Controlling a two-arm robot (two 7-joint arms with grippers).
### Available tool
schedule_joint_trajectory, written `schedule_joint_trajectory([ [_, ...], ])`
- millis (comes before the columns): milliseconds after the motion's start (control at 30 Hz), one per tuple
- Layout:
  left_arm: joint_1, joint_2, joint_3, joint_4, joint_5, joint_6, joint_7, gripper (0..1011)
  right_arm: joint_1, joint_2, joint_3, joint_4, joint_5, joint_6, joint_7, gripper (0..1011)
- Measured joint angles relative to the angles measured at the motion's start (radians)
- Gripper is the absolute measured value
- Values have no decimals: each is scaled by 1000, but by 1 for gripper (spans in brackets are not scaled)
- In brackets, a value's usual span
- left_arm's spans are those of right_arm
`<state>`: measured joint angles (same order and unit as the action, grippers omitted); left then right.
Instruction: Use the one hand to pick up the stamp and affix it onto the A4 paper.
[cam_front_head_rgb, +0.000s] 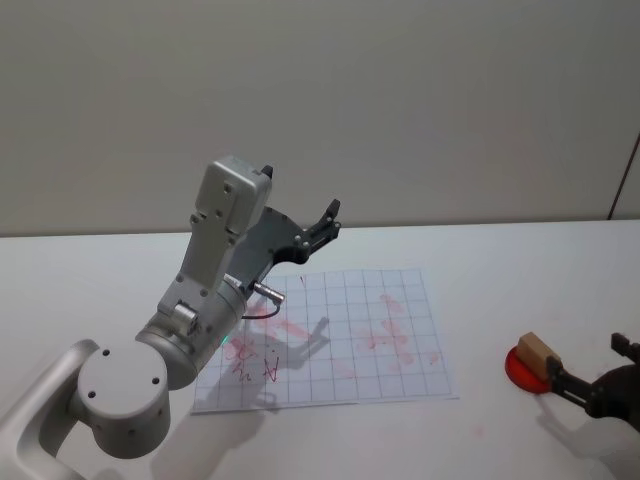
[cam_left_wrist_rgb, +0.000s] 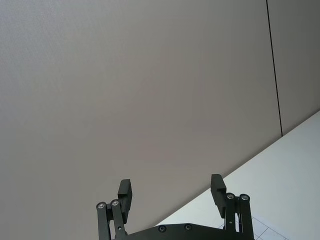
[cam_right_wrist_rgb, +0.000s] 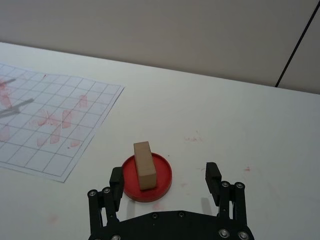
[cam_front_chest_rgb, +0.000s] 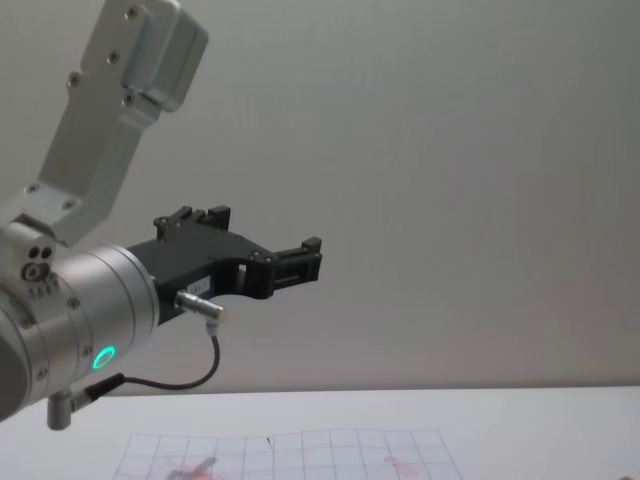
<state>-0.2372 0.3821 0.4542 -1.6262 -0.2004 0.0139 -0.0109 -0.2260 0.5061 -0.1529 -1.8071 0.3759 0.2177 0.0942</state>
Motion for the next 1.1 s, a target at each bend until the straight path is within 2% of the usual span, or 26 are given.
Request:
schedule_joint_trajectory([
  [467,0,0,0,0,0,0,0,1001,87,-48,-36,101,-89,48,74,1001],
  [833,0,0,0,0,0,0,0,1001,135,-77,-54,154,-130,54,108,996],
  [967,0,0,0,0,0,0,0,1001,144,-83,-57,164,-139,55,115,922],
  [1100,0,0,0,0,0,0,0,1001,151,-87,-60,172,-144,56,120,785],
])
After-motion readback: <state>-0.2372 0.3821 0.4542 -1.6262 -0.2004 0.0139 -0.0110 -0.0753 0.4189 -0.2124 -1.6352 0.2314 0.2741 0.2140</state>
